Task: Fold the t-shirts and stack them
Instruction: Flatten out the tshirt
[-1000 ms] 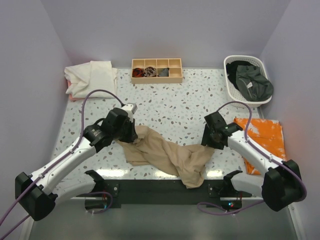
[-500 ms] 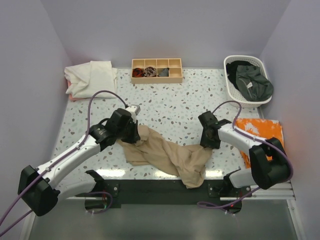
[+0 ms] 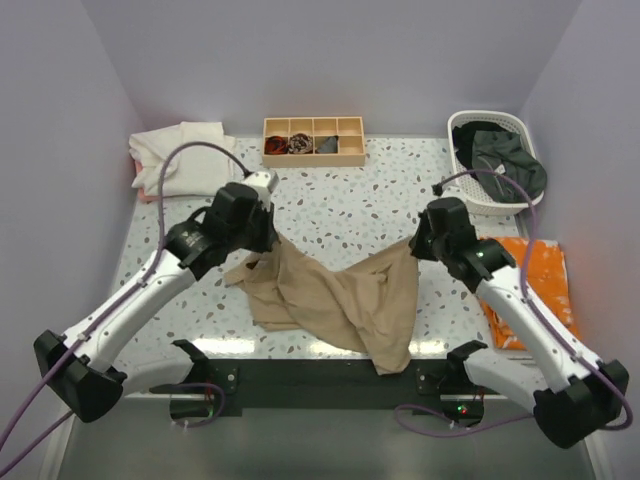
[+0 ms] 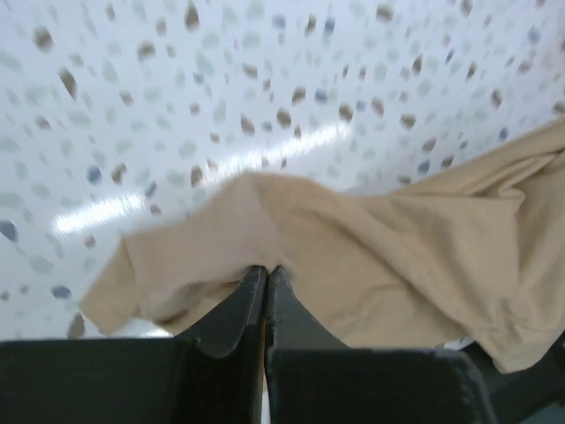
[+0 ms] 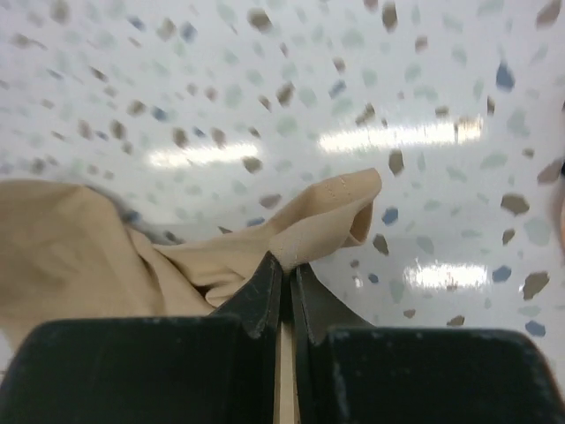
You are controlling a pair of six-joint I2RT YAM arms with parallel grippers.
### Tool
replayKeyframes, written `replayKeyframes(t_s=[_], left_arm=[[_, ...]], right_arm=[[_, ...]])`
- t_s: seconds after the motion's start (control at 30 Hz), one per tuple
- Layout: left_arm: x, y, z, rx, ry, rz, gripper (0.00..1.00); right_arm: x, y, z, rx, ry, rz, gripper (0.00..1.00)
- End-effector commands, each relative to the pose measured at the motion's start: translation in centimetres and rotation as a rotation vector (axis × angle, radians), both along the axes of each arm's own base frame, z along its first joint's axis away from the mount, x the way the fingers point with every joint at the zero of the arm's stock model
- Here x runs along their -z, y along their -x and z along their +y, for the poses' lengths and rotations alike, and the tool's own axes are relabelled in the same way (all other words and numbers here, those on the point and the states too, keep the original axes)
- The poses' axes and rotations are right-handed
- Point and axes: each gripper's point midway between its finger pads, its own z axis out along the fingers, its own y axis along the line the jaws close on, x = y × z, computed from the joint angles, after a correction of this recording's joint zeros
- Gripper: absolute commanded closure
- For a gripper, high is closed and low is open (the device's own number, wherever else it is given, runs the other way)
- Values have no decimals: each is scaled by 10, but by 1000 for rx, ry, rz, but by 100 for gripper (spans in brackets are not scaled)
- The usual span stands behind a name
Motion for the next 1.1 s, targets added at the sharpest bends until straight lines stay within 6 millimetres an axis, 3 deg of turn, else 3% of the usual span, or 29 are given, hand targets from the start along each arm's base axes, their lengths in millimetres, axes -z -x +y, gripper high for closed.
replayKeyframes(t_s=[0.0, 0.03, 0.13, 0.23, 0.5, 0.67, 0.7, 0.73, 0.8, 0.87, 0.97, 1.07], left_arm=[[-123, -33, 18, -43, 5, -315, 100], [-157, -37, 28, -87, 11, -387, 100], [-202, -34, 43, -121, 17, -484, 100], [-223, -23, 56, -147, 28, -537, 100], [-235, 14, 104, -258, -15, -538, 100], [-260, 44, 109, -228, 72, -531, 100], [-260, 51, 111, -220, 68, -514, 100], [-277, 60, 111, -196, 111, -539, 100], [-291, 72, 112, -168, 134, -545, 100], [-296, 80, 103, -96, 152, -538, 100], [-283, 69, 97, -89, 111, -500, 100], [-253, 39, 83, -86, 16, -433, 100]], right_arm=[[-109, -6, -9, -33, -24, -295, 100], [-127, -3, -11, -38, -34, -349, 100], [-168, 3, -16, -58, -34, -457, 100], [-192, 9, -24, -65, -15, -528, 100], [-267, 44, -37, -106, -38, -720, 100], [-310, 76, -36, -179, -93, -810, 100], [-312, 81, -35, -197, -94, -809, 100], [-317, 86, -35, -211, -102, -819, 100], [-331, 98, -38, -218, -115, -859, 100], [-338, 102, -41, -212, -124, -880, 100], [-331, 93, -43, -184, -100, -859, 99], [-318, 75, -40, -166, -68, -815, 100]])
